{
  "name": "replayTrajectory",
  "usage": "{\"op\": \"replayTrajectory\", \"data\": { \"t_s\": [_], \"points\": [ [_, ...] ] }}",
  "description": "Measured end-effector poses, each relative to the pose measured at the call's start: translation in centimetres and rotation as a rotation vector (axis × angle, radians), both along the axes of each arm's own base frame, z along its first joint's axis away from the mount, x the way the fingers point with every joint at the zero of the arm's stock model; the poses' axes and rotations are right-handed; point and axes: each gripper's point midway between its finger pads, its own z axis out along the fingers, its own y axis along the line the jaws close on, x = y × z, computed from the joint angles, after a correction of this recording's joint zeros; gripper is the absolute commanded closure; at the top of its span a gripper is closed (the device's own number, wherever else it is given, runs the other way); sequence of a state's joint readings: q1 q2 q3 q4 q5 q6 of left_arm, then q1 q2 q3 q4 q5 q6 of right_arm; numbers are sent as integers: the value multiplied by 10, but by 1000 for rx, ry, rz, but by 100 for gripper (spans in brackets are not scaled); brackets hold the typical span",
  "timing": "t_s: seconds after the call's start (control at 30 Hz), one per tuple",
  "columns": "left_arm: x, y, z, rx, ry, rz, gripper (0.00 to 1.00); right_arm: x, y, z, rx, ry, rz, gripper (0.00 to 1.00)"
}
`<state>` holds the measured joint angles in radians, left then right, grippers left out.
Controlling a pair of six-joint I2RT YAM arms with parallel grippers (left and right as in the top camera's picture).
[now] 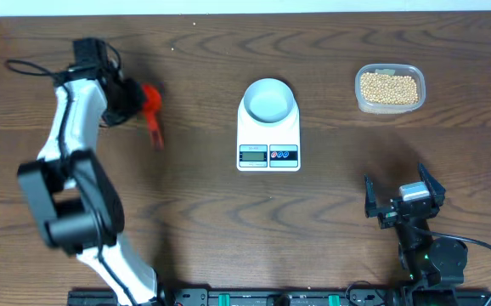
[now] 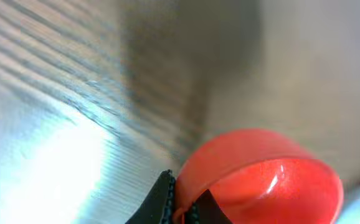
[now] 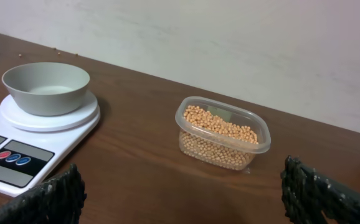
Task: Scoop item into bowl and weigh 50g on scale
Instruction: 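Lift the red scoop with the left gripper toward the scale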
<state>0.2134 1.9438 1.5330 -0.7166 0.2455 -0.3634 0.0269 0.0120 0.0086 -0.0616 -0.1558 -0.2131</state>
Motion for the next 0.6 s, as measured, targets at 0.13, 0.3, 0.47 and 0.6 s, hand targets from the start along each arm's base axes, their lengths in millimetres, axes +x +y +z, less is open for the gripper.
{"op": "replayTrajectory", "data": {
  "t_s": [0.13,0.3,0.47,0.6],
  "points": [
    [3,-11,63,-143,-121,196,92,0,0,0,0,0,0,1],
    [-6,-29,107,-361,-146,399,92,0,0,0,0,0,0,1],
    [-13,-48,116,-534,-78,515,93,0,0,0,0,0,0,1],
    [-20,-68,115,-604,-4,552,93,0,-1,0,-4,-1,-4,1]
  ]
}}
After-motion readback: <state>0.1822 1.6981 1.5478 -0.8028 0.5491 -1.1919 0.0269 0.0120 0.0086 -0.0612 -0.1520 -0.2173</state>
